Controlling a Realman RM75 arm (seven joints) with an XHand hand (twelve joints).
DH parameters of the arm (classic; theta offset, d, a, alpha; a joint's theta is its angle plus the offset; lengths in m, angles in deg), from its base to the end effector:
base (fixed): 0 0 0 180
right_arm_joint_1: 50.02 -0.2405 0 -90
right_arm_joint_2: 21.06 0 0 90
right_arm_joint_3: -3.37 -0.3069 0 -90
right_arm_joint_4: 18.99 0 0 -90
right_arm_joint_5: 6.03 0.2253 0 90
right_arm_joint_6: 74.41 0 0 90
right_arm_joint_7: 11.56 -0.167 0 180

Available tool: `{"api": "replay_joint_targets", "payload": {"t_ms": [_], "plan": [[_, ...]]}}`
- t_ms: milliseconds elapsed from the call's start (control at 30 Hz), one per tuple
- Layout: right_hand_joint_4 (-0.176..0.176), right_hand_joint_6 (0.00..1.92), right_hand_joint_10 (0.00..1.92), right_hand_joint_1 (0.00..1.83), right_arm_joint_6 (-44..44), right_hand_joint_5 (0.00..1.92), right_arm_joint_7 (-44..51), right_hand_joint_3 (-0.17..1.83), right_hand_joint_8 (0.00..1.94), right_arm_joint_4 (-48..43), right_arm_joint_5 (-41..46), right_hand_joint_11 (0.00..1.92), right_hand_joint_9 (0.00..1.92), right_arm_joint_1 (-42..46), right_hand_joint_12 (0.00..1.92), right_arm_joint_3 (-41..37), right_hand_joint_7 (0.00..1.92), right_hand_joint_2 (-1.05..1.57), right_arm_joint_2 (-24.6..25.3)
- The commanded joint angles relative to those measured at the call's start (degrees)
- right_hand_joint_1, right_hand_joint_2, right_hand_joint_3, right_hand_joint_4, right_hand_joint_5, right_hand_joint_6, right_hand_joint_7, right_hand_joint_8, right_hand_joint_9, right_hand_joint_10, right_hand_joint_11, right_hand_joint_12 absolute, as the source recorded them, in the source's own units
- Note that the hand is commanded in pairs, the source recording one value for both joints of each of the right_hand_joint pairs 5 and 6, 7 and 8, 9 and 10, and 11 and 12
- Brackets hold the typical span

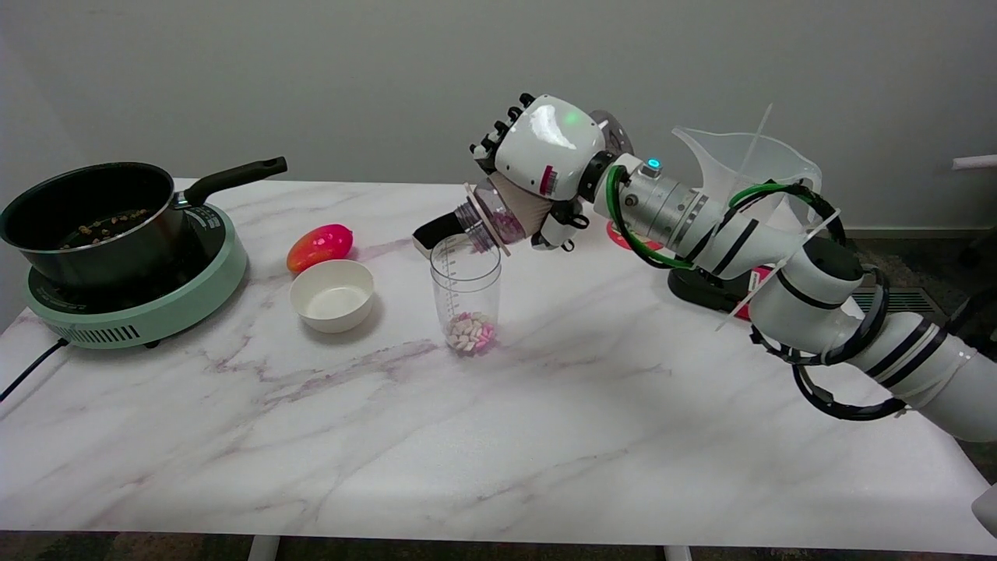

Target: Pour the contents of the bottle into the measuring cup.

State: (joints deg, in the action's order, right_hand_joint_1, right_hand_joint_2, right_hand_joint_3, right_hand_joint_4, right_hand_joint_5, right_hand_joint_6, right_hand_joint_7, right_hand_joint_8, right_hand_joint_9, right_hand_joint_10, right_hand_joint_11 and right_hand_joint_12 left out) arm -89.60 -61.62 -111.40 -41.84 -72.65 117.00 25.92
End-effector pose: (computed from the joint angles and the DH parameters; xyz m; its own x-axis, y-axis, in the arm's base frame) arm -0.1524 -0.4342 0.2847 0.8052 0.4296 -0.4088 0.5726 -0.3840 0.7243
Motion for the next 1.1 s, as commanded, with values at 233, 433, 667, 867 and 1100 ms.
{"api": "replay_joint_targets", "payload": {"t_ms": [233,433,667,867,1100], "plan": [[0.0,1.92,1.6,1.27,-0.2,1.92,-0.7,0.6,1.85,-2.7,-0.5,1.33,1.6,-3.6,1.33,4.2,1.85,1.36,-3.9],[0.0,1.92,1.6,1.27,-0.8,1.92,-1.1,0.59,1.85,-1.8,-0.6,1.33,1.6,-4.4,1.33,5.0,1.85,1.36,-4.1],[0.0,1.92,1.6,1.28,-1.2,1.92,-1.3,0.59,1.85,-0.7,-0.5,1.33,1.6,-6.5,1.33,6.4,1.85,1.36,-4.5],[0.0,1.92,1.6,1.28,-1.6,1.92,-1.7,0.6,1.85,0.2,-0.5,1.33,1.6,-8.8,1.33,8.2,1.85,1.35,-5.1],[0.0,1.92,1.59,1.29,-2.0,1.92,-2.5,0.62,1.84,1.0,-0.5,1.32,1.59,-9.7,1.32,8.6,1.84,1.33,-5.5]]}}
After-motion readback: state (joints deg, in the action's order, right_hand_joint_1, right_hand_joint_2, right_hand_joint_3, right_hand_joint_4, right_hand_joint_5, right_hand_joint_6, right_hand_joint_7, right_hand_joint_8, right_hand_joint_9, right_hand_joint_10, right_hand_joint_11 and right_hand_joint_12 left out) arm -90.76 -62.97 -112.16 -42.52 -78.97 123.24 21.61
